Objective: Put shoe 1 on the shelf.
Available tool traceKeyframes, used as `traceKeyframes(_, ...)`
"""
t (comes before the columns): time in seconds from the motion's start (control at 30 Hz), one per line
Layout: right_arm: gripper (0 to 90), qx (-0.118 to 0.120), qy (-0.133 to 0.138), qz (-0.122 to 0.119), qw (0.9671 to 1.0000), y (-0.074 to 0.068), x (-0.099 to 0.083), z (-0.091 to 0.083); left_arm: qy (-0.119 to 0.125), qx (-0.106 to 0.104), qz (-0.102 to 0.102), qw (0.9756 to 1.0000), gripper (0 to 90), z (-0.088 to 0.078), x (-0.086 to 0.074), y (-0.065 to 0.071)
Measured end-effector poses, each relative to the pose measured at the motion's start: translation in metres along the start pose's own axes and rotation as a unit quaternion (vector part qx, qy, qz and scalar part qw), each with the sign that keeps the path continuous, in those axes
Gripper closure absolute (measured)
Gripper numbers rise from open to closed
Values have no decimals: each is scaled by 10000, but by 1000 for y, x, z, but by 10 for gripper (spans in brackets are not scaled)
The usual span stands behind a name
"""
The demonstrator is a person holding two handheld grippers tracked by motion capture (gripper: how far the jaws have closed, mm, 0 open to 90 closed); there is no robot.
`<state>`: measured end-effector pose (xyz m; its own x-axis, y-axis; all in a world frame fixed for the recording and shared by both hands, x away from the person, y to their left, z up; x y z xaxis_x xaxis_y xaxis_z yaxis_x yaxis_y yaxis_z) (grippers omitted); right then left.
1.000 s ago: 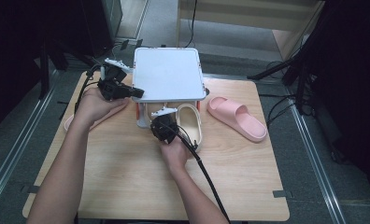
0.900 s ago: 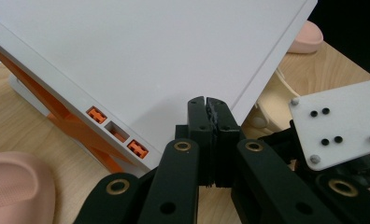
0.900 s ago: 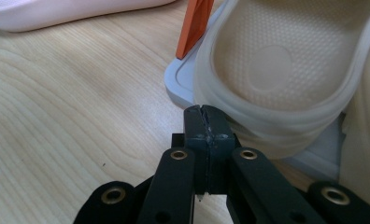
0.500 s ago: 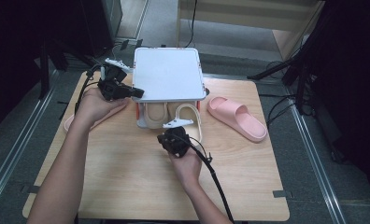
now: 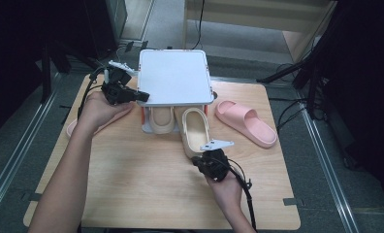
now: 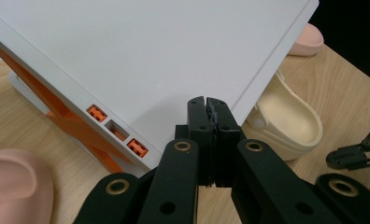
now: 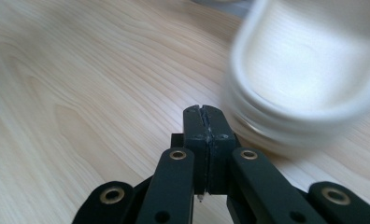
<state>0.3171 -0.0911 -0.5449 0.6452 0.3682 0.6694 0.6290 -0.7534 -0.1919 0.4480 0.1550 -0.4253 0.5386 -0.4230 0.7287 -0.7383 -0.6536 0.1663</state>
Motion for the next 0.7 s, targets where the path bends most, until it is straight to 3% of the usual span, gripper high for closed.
traceKeyframes(0.37, 900, -193, -115, 46, 9997, 24, -2, 8, 11, -41, 1, 10000, 894, 0, 0, -1)
traceKeyframes(0.57, 900, -181, 20, 79, 9998, 25, 11, 16, 15, -30, 4, 10000, 893, 0, 0, -1)
traceKeyframes(0.7, 900, -403, 13, -58, 9992, 29, 30, 29, 15, -44, 12, 10000, 894, 0, 0, -1)
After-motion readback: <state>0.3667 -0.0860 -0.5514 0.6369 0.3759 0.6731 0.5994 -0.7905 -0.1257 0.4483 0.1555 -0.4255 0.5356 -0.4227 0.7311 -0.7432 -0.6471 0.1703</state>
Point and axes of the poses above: each handheld gripper's, and its own axes: z roughly forward along the jaws, x roughly out of its top, y roughly to its right, the point moved 7 cm from there along z, roughly forward along the jaws, and after that the axes turned 5 degrees about z, right-handed, at the moved point
